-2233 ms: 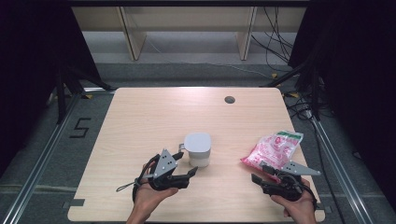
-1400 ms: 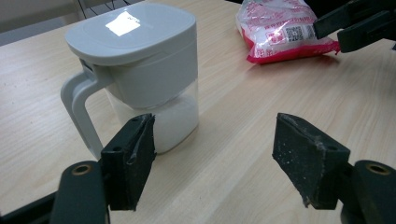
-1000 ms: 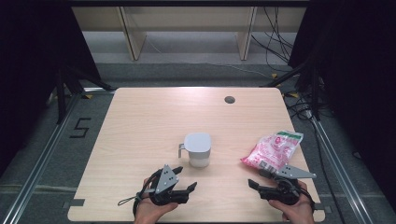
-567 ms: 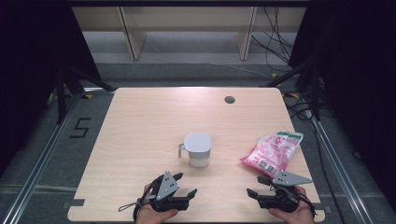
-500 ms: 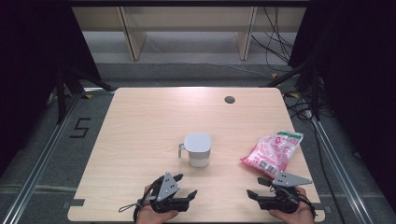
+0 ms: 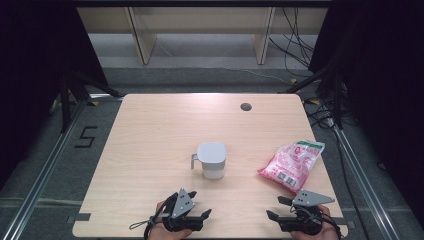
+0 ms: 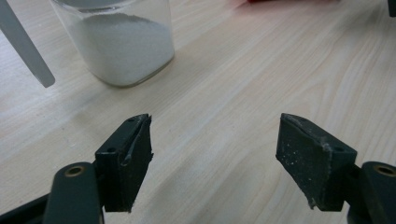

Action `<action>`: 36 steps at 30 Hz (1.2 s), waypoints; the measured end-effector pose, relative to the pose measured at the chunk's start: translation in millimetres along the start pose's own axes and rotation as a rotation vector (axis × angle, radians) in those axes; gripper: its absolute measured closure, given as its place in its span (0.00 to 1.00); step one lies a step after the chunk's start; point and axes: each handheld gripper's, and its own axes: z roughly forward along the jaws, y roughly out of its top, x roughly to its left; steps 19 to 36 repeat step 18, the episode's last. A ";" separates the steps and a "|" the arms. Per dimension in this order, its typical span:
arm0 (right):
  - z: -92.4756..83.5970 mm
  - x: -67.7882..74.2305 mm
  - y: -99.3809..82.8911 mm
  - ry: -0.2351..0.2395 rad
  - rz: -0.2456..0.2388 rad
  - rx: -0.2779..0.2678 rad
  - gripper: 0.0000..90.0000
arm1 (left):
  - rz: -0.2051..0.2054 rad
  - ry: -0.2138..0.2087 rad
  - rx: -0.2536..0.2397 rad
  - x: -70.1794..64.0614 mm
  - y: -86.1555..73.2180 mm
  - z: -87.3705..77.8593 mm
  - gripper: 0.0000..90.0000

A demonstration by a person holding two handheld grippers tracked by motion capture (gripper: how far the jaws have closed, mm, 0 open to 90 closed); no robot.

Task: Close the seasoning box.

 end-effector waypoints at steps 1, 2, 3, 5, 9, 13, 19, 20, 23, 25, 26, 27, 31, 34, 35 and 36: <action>0.1 -1.6 -0.6 0.000 -0.019 0.004 0.37 | 0.012 0.007 0.008 0.2 -0.6 0.3 0.29; 0.2 -1.2 -1.2 0.004 -0.020 0.012 0.37 | 0.026 0.010 0.026 1.1 -1.0 0.2 0.29; 0.1 -1.6 -1.7 -0.001 -0.034 0.018 0.37 | 0.009 0.006 0.011 -0.3 -1.6 1.8 0.29; -0.7 -0.5 -2.5 -0.020 -0.046 0.026 0.37 | 0.001 0.001 0.005 -1.1 -2.2 2.8 0.29; 0.2 0.4 -3.4 -0.006 -0.064 0.036 0.37 | 0.012 0.014 0.021 1.1 -2.5 2.1 0.29; -0.5 2.4 -4.2 -0.021 -0.044 0.043 0.36 | -0.008 0.012 0.015 1.3 -3.6 3.0 0.29; 0.2 1.8 -4.2 -0.019 -0.056 0.049 0.36 | 0.005 0.017 0.032 4.9 -4.3 3.2 0.29; 0.2 1.8 -4.2 -0.019 -0.056 0.049 0.36 | 0.005 0.017 0.032 4.9 -4.3 3.2 0.29; 0.2 1.8 -4.2 -0.019 -0.056 0.049 0.36 | 0.005 0.017 0.032 4.9 -4.3 3.2 0.29; 0.2 1.8 -4.2 -0.019 -0.056 0.049 0.36 | 0.005 0.017 0.032 4.9 -4.3 3.2 0.29; 0.2 1.8 -4.2 -0.019 -0.056 0.049 0.36 | 0.005 0.017 0.032 4.9 -4.3 3.2 0.29; 0.2 1.8 -4.2 -0.019 -0.056 0.049 0.36 | 0.005 0.017 0.032 4.9 -4.3 3.2 0.29; 0.2 1.8 -4.2 -0.019 -0.056 0.049 0.36 | 0.005 0.017 0.032 4.9 -4.3 3.2 0.29; 0.2 1.8 -4.2 -0.019 -0.056 0.049 0.36 | 0.005 0.017 0.032 4.9 -4.3 3.2 0.29; 0.2 1.8 -4.2 -0.019 -0.056 0.049 0.36 | 0.005 0.017 0.032 4.9 -4.3 3.2 0.29; 0.2 1.8 -4.2 -0.019 -0.056 0.049 0.36 | 0.005 0.017 0.032 4.9 -4.3 3.2 0.29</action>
